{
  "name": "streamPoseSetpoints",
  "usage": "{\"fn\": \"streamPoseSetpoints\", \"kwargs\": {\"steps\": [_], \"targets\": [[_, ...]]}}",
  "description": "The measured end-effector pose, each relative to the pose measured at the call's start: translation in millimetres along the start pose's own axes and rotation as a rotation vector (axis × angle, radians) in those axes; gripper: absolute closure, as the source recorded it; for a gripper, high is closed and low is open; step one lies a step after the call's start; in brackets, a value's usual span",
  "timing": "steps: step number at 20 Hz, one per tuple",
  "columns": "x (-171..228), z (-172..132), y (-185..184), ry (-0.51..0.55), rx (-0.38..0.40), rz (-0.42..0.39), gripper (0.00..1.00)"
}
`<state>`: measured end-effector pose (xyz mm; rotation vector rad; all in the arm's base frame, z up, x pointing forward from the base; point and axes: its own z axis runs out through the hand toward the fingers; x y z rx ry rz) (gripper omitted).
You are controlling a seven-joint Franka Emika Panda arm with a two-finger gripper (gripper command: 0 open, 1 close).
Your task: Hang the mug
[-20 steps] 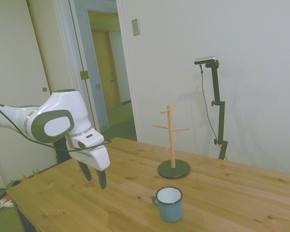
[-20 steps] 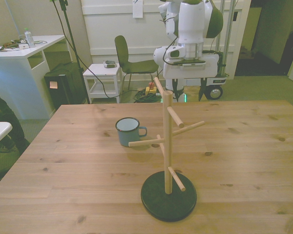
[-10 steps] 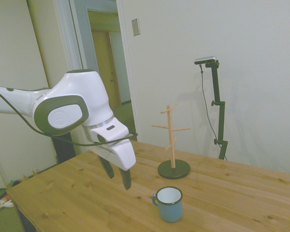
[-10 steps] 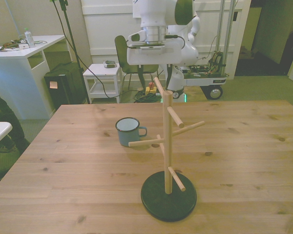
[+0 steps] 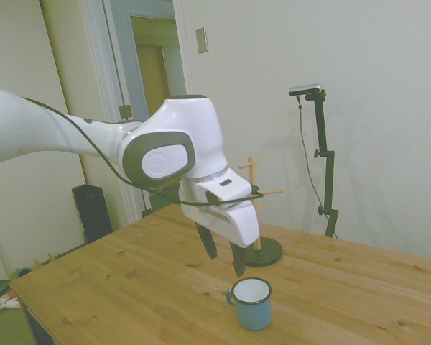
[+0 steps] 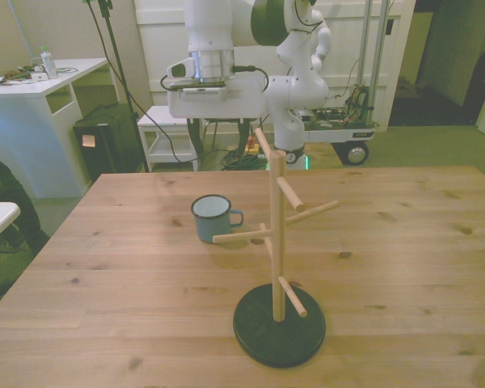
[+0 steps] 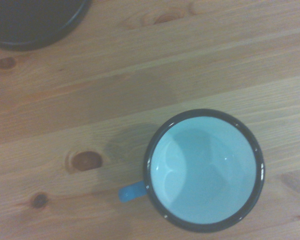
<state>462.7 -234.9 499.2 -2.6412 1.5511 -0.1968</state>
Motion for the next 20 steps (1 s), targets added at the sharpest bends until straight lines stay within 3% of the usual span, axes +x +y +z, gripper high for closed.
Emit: {"fn": "streamPoseSetpoints", "kwargs": {"steps": [7,14,20], "targets": [[47,25,27,-0.035,-0.007,0.053,0.00],[60,69,24,-0.055,-0.024,0.046,0.00],[64,87,17,-0.051,-0.018,0.029,0.00]]}}
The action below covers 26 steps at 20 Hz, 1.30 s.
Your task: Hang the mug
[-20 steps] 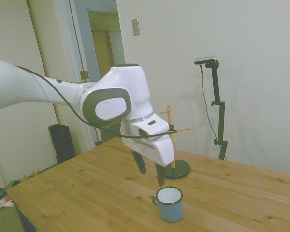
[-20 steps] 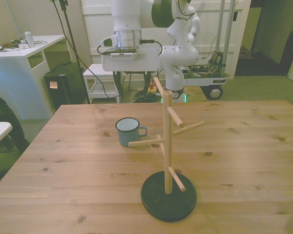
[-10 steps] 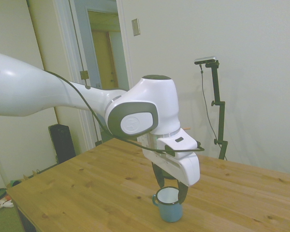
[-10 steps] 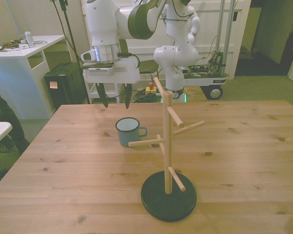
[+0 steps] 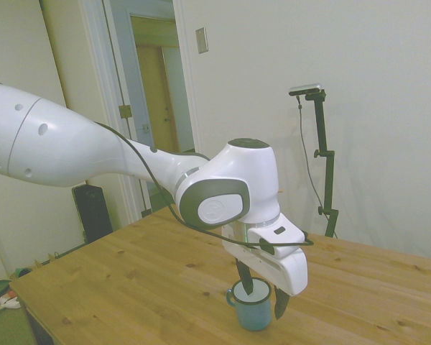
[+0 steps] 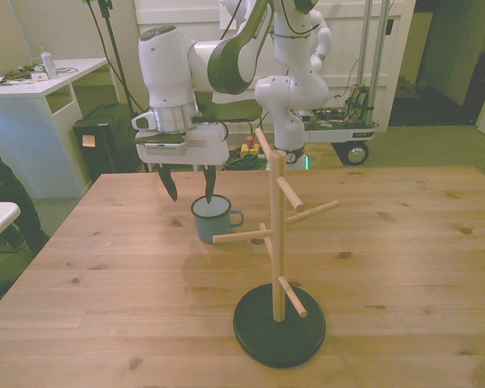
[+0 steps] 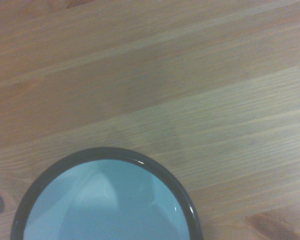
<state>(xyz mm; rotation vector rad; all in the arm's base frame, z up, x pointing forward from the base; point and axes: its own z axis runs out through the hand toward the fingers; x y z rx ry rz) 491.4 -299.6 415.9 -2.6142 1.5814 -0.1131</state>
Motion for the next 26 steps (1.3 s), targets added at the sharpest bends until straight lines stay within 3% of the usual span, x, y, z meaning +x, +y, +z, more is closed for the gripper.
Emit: {"fn": "streamPoseSetpoints", "kwargs": {"steps": [1,2,12,26], "targets": [[1,4,-1,0.002,0.001,0.000,0.00],[1,8,-2,0.003,-0.001,0.001,1.00],[5,29,-1,0.013,-0.005,-0.011,1.00],[1,11,-21,0.028,0.014,-0.045,1.00]]}}
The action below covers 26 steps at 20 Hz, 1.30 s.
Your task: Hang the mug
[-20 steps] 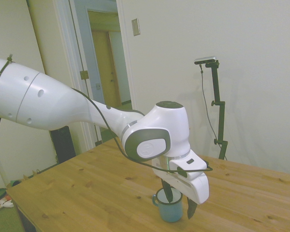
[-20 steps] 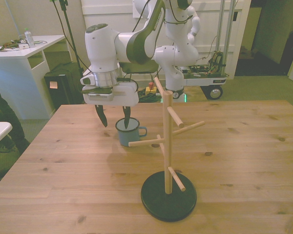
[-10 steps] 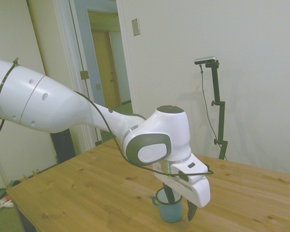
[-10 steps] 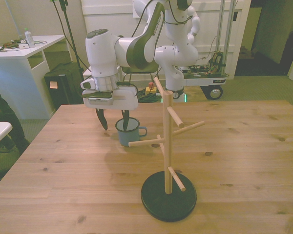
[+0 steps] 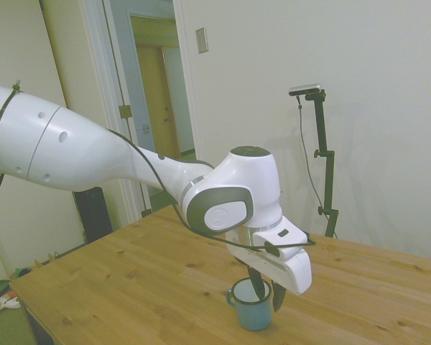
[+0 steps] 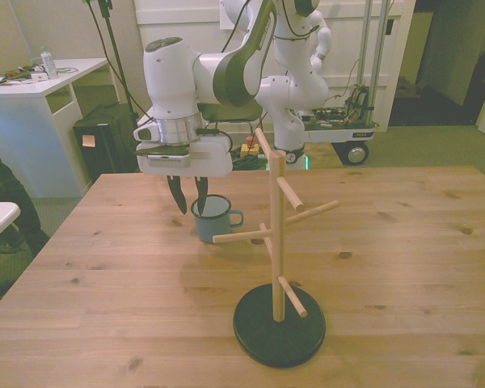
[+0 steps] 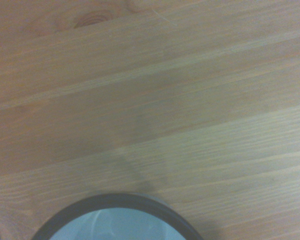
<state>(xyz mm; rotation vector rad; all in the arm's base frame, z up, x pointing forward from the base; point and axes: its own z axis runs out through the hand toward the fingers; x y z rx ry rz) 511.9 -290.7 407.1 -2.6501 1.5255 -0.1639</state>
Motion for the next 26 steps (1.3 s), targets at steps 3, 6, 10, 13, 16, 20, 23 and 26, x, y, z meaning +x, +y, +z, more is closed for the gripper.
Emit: {"fn": "streamPoseSetpoints", "kwargs": {"steps": [3,6,10,13,16,20,23,26], "targets": [[-4,5,-7,-0.008,-0.004,-0.011,1.00],[-4,10,-8,-0.014,-0.010,-0.012,1.00],[-4,12,-7,-0.016,-0.013,-0.010,1.00],[-4,11,-7,-0.010,-0.021,-0.019,1.00],[-9,-6,-10,0.019,-0.046,-0.069,1.00],[-32,-74,-13,0.073,-0.071,-0.155,1.00],[-51,-144,-10,0.120,-0.059,-0.189,1.00],[-65,-203,-11,0.160,-0.043,-0.206,1.00]]}}
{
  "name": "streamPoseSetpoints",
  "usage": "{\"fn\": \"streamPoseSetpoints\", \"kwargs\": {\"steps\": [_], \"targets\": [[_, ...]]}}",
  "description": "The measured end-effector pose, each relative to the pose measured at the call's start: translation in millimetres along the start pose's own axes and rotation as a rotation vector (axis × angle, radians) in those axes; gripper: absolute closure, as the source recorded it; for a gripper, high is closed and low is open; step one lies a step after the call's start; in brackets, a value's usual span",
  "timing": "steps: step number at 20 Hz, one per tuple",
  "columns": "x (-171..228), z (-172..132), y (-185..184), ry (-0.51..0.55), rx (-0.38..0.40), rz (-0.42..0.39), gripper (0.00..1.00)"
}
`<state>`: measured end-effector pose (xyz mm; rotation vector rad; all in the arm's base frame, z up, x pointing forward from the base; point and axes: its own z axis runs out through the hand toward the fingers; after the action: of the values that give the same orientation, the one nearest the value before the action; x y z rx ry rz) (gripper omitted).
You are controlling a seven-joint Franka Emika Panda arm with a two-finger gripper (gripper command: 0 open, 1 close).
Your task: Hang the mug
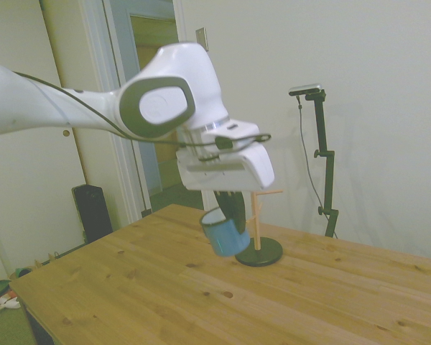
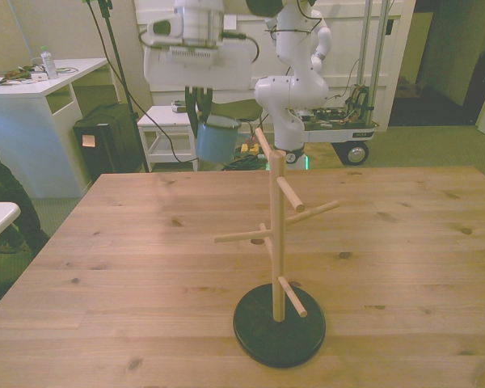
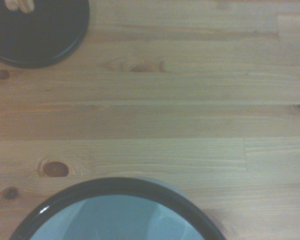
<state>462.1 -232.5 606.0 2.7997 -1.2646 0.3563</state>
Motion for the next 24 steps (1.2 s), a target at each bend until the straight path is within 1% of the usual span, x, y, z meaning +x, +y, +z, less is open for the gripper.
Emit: {"fn": "streamPoseSetpoints", "kwargs": {"steps": [2,4,9,16,24], "targets": [[2,-28,-3,0.017,0.007,-0.005,1.00],[7,-48,-6,0.023,0.005,-0.006,1.00],[39,-80,-14,0.026,-0.015,0.005,1.00],[79,-83,-38,0.035,-0.049,0.012,1.00],[102,-79,-59,0.032,-0.050,0.015,1.00]]}}
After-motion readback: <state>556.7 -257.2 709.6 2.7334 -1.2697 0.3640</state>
